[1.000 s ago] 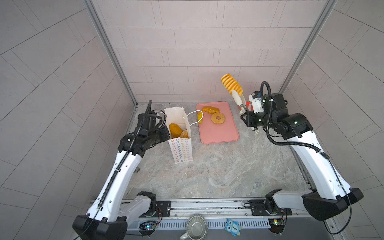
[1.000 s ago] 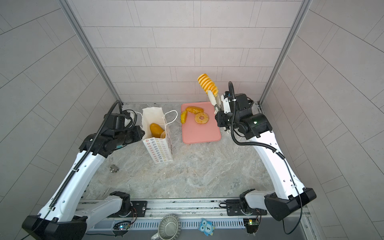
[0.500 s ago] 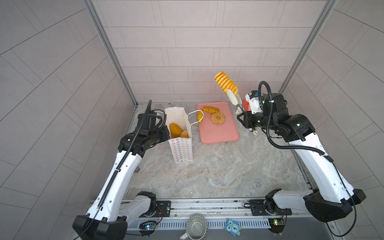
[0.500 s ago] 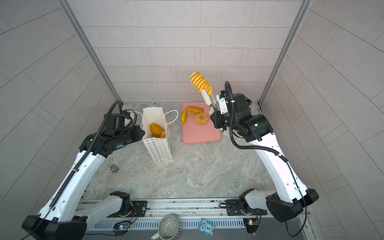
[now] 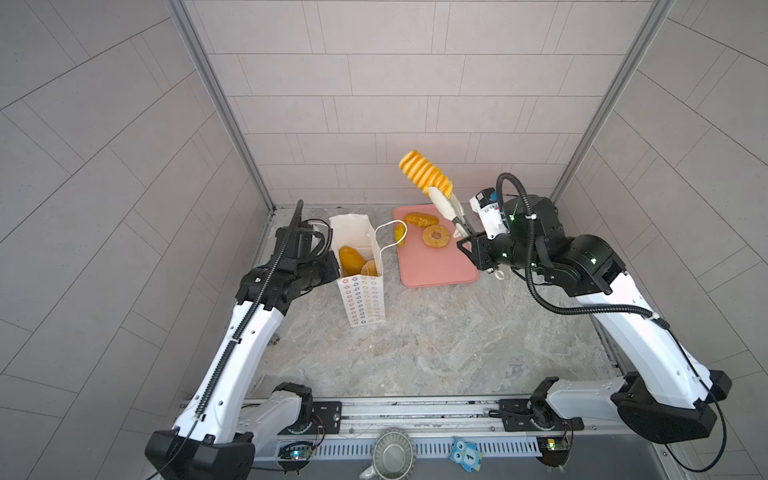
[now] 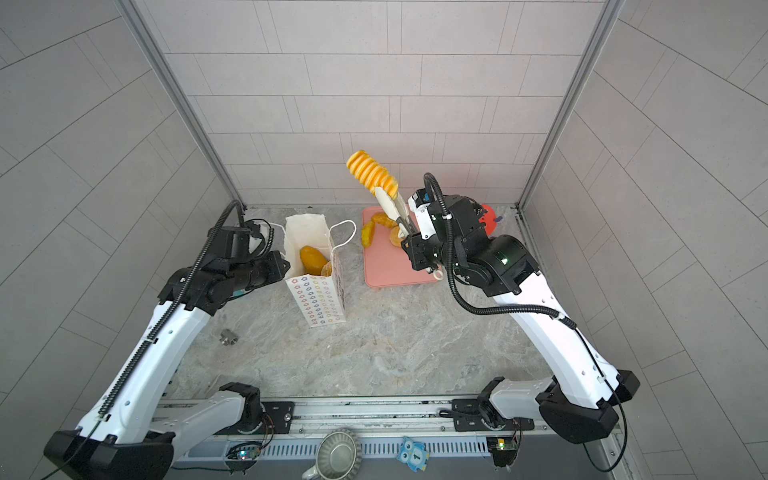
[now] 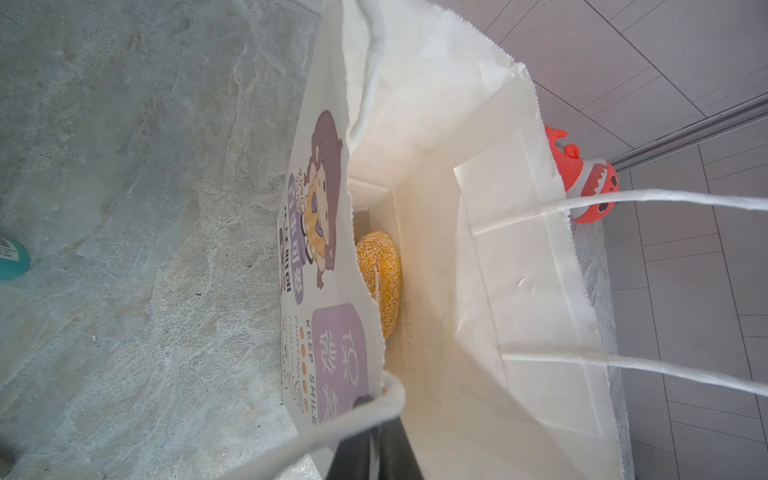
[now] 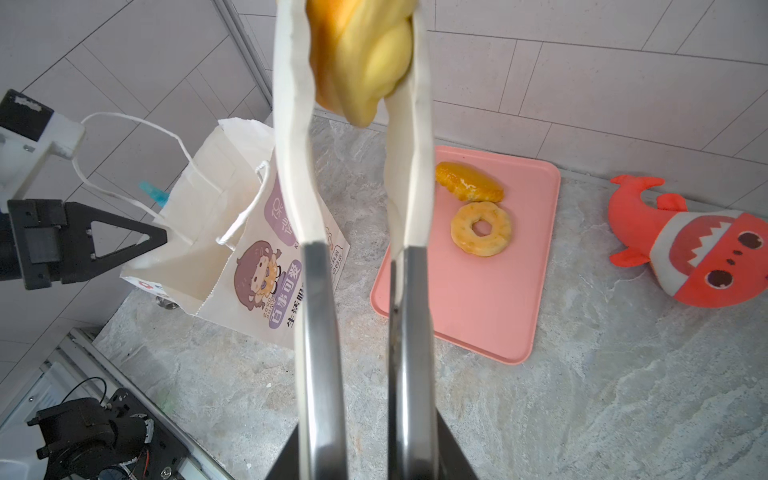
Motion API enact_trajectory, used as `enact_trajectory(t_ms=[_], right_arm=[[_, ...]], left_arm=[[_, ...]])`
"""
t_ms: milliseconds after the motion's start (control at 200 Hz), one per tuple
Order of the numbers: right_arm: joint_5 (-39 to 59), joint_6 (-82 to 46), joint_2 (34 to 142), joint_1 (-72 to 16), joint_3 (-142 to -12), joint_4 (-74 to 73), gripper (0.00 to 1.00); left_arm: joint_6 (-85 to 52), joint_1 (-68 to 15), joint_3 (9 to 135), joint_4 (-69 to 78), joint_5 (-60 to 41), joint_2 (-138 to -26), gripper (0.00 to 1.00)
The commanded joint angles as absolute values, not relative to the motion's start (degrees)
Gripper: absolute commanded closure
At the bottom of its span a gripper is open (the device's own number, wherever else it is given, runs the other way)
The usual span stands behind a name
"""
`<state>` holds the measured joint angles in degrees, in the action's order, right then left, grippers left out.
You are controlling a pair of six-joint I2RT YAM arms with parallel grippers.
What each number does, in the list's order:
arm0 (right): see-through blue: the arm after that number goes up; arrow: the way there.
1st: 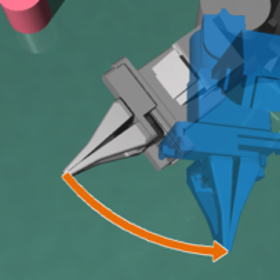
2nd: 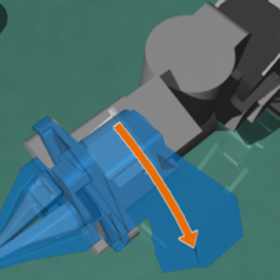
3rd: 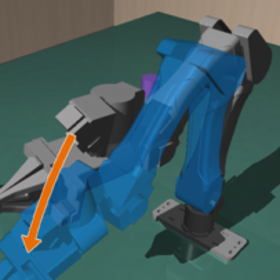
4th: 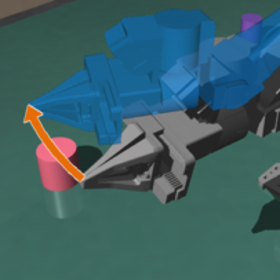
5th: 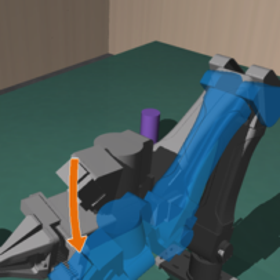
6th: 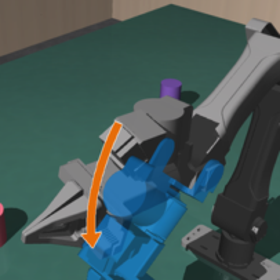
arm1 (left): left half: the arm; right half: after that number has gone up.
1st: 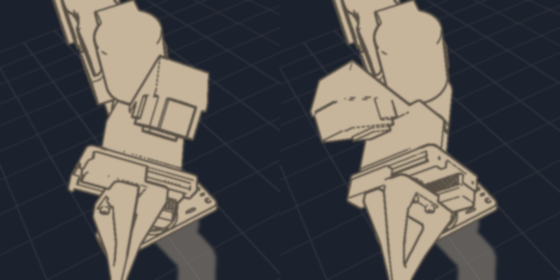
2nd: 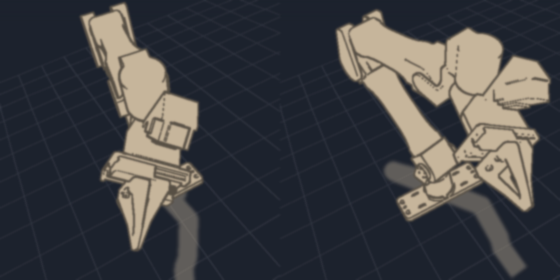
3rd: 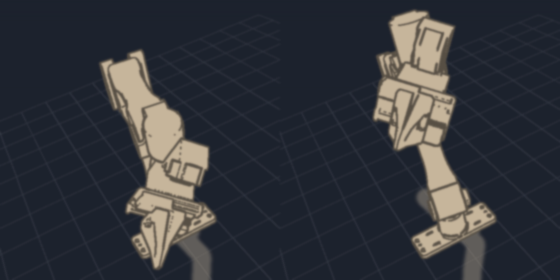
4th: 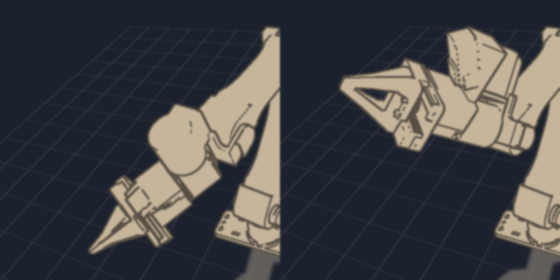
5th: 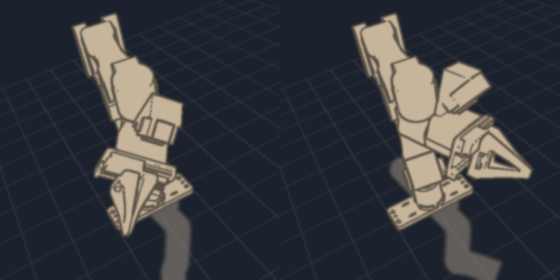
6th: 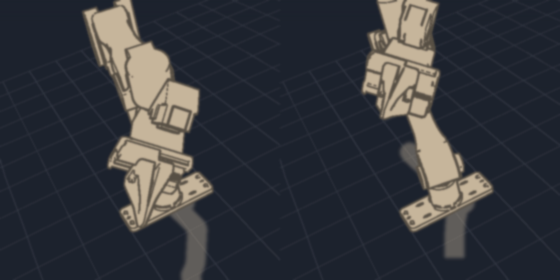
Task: Place the fake bread into the paper bag
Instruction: 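Carry the spiral bread with the right gripper over the paper bag opening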
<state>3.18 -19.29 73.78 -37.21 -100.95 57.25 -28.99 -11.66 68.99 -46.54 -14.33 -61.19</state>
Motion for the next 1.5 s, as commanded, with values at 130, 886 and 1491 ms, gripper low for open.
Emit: enact_trajectory(t_ms=[130,886,1491], right_arm=[[-3.48,-17.86,74.62,-41.95,-104.37,57.63,0.66],[-19.86,-13.14,82.27,-56.6,-113.64,67.89,0.66],[-26.36,-12.74,90.22,-62.36,-121.02,75.93,0.65]], left_arm=[[-29.36,-11.78,69.95,-45.63,-14.68,-60.25,0.9],[-29.6,-11.79,69.57,-45.66,-14.32,-59.77,0.89],[-29.61,-11.79,69.26,-45.71,-14.07,-59.28,0.89]])
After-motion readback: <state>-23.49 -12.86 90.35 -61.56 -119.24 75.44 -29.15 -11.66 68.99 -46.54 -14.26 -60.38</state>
